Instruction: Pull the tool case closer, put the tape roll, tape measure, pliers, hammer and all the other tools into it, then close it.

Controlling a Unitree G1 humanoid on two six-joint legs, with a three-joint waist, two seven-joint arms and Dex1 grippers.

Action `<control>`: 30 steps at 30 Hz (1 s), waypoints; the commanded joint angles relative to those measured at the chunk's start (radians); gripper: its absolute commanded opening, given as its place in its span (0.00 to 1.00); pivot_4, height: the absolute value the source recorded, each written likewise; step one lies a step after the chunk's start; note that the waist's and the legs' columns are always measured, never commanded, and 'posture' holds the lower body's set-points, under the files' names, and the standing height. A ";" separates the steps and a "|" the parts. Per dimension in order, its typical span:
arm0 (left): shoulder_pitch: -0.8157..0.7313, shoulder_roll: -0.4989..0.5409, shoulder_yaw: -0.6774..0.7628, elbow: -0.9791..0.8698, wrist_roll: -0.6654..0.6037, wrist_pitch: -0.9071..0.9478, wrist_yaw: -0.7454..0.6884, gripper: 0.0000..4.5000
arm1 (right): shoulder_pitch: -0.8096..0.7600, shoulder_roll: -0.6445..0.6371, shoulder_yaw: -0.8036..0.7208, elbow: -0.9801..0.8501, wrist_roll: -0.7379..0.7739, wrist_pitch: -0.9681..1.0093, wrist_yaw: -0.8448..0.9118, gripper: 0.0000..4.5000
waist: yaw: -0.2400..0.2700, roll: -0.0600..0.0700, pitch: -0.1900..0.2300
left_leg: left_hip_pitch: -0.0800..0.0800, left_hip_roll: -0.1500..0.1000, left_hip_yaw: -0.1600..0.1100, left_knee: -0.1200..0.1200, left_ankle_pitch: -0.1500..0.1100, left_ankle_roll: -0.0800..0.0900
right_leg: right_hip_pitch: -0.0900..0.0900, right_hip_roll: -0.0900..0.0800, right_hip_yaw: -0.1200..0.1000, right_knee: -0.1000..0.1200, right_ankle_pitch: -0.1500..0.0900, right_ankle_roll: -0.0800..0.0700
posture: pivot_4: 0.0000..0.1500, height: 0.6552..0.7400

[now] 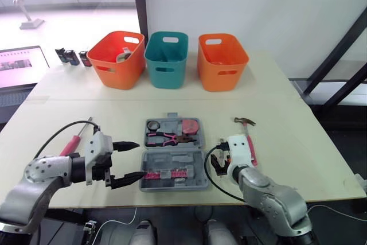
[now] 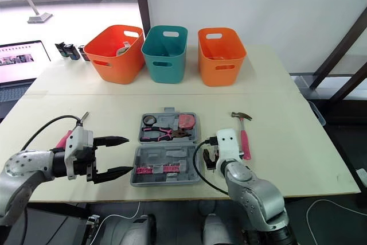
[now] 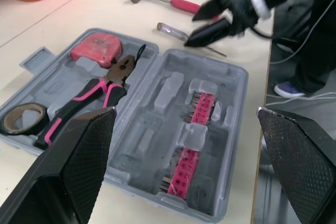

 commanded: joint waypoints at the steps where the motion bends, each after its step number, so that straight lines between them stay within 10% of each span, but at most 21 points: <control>1: -0.007 0.019 0.040 -0.019 -0.020 0.007 -0.003 1.00 | 0.034 0.050 -0.002 0.041 -0.050 -0.052 0.017 0.99 | -0.001 -0.001 -0.001 | 0.000 0.000 0.000 0.000 0.000 0.000 | 0.000 0.000 0.000 0.000 0.000 0.000 | 1.00 1.00; 6: -0.003 0.021 0.056 -0.024 -0.020 0.015 -0.005 1.00 | 0.041 0.094 -0.038 0.064 -0.100 -0.088 0.044 0.82 | 0.000 -0.002 -0.001 | 0.002 0.000 0.000 0.000 0.000 0.000 | 0.002 0.000 0.000 0.000 0.000 0.000 | 1.00 1.00; 13: -0.004 0.021 0.059 -0.022 -0.020 0.017 -0.003 1.00 | 0.035 0.115 -0.034 0.060 -0.159 -0.080 0.086 0.04 | -0.001 -0.002 -0.001 | 0.004 0.000 0.000 -0.002 0.000 0.000 | 0.002 0.000 0.000 0.000 0.000 0.000 | 1.00 1.00; 30: 0.010 0.013 0.073 -0.013 -0.016 0.017 0.017 1.00 | -0.079 -0.166 -0.009 -0.066 -0.286 -0.275 0.454 0.02 | 0.001 -0.002 -0.001 | 0.003 0.000 0.002 -0.002 0.000 0.000 | 0.001 0.000 0.001 0.000 0.000 0.000 | 1.00 1.00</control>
